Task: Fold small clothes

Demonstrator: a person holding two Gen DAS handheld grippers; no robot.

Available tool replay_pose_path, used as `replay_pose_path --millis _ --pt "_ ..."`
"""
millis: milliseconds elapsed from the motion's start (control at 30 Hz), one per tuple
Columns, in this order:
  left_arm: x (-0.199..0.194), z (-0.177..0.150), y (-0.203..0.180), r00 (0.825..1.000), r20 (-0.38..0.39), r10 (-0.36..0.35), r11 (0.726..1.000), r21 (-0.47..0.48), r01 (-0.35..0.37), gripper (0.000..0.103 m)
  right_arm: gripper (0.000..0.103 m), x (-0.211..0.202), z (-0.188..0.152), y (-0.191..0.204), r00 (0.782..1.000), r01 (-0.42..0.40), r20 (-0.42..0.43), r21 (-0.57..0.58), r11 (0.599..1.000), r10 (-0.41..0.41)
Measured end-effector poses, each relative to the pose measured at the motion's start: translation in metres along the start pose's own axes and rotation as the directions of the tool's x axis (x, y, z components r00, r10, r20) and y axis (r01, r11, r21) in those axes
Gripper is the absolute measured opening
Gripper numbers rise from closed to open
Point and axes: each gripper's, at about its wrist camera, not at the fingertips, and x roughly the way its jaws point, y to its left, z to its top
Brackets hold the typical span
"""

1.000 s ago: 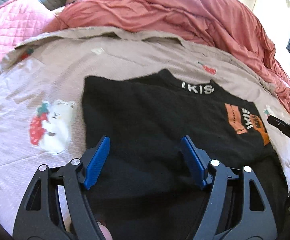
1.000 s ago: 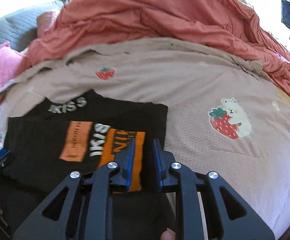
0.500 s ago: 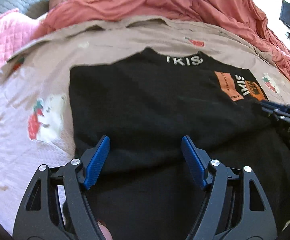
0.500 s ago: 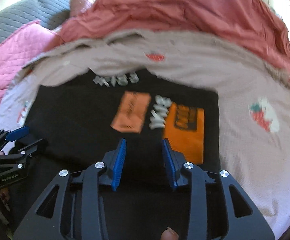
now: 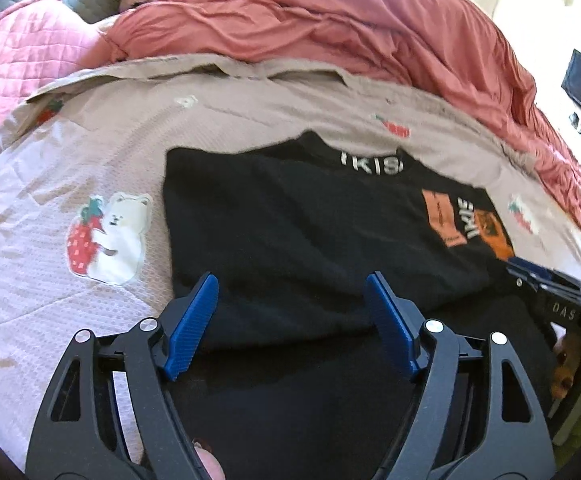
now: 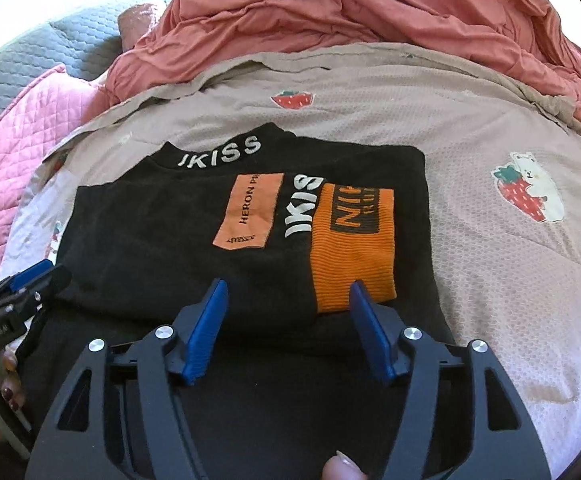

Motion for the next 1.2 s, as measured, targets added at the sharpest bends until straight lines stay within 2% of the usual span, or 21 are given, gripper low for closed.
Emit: replay_pose_path --millis 267,500,633,667,700,1200 --pt "-0.026 0.0 0.008 0.998 0.065 0.022 1.0 -0.015 -0.021 0.08 0.082 -0.018 -0.004 0.0 0.999 -0.015 0.032 0.005 1.0 0.015" --pt "-0.048 -0.008 0.015 0.995 0.1 0.023 0.999 -0.034 -0.02 0.093 0.082 -0.034 -0.006 0.0 0.998 -0.019 0.058 0.013 1.0 0.019" --pt "-0.061 -0.022 0.018 0.992 0.119 0.032 0.999 -0.028 -0.029 0.093 0.083 -0.044 -0.008 -0.002 0.998 -0.017 0.066 0.01 1.0 0.016" --pt "-0.064 -0.026 0.019 0.992 0.121 0.039 0.999 -0.026 -0.036 0.093 0.096 -0.046 -0.009 -0.002 0.998 -0.014 0.069 0.011 1.0 0.013" --pt "-0.066 -0.029 0.021 0.992 0.123 0.042 0.999 -0.027 -0.039 0.093 0.098 -0.05 -0.009 -0.003 0.997 -0.012 0.075 0.015 1.0 0.011" --pt "-0.094 -0.048 0.045 0.988 0.128 0.082 0.995 -0.074 -0.073 0.093 0.098 -0.096 -0.024 -0.019 0.991 -0.008 0.13 0.023 1.0 0.005"
